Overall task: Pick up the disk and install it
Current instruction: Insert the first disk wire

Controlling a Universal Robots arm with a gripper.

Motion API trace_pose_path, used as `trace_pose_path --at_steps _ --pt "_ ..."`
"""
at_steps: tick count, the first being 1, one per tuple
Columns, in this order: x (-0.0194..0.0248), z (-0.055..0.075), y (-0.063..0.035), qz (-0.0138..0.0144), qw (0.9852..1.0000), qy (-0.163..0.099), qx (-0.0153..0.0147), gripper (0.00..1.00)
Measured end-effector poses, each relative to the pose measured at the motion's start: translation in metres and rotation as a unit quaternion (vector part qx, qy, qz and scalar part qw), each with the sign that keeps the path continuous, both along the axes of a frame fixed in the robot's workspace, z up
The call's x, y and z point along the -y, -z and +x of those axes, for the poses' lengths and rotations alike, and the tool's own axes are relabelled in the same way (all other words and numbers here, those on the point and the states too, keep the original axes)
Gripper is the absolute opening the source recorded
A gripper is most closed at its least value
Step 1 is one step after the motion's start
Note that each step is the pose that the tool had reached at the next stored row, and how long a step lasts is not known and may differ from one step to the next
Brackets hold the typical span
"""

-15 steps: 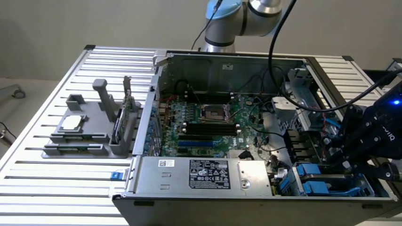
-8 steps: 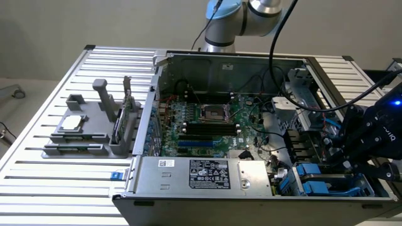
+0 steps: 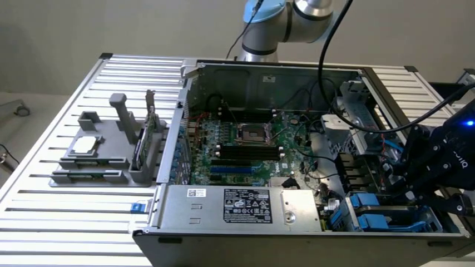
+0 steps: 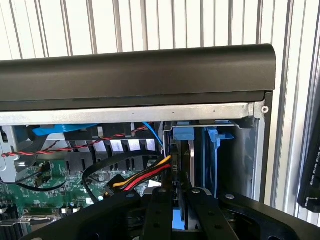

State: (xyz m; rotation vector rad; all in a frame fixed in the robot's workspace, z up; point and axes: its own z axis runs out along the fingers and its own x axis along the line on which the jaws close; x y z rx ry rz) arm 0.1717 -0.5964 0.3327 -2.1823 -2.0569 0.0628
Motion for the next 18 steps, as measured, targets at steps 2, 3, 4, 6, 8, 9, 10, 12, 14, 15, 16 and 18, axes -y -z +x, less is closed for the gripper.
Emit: trace_pose_path --at_steps 2,3,4,6,8,9,10,12,14,15,16,18 --pt "0.0005 0.0 0.0003 -0.0001 1.0 0.0 0.0 0.16" --pt "0.0006 0.0 0.0004 -0.0001 1.0 0.0 0.0 0.16" --pt "0.0007 0.0 0.0004 -0.0001 1.0 0.0 -0.0001 0.16" --pt "0.0009 0.0 0.0007 0.0001 1.0 0.0 -0.0002 0.16" --pt "0.0012 0.0 0.0008 0.0 1.0 0.0 -0.0009 0.16" --pt "0.0013 0.0002 0.0009 0.0 1.0 0.0 -0.0016 0.16" --pt "0.0013 0.0004 0.0009 -0.0001 1.0 0.0 -0.0025 0.16" --pt "0.0014 0.0011 0.001 0.0 1.0 0.0 -0.0048 0.16" --pt "0.0014 0.0022 0.0011 -0.0001 1.0 0.0 -0.008 0.16" --pt "0.0014 0.0029 0.0012 0.0 1.0 0.0 -0.0099 0.16" --pt "0.0014 0.0037 0.0013 0.0 0.9999 0.0 -0.0118 0.16" --pt "0.0014 0.0056 0.0015 0.0 0.9999 0.0 -0.0158 0.16"
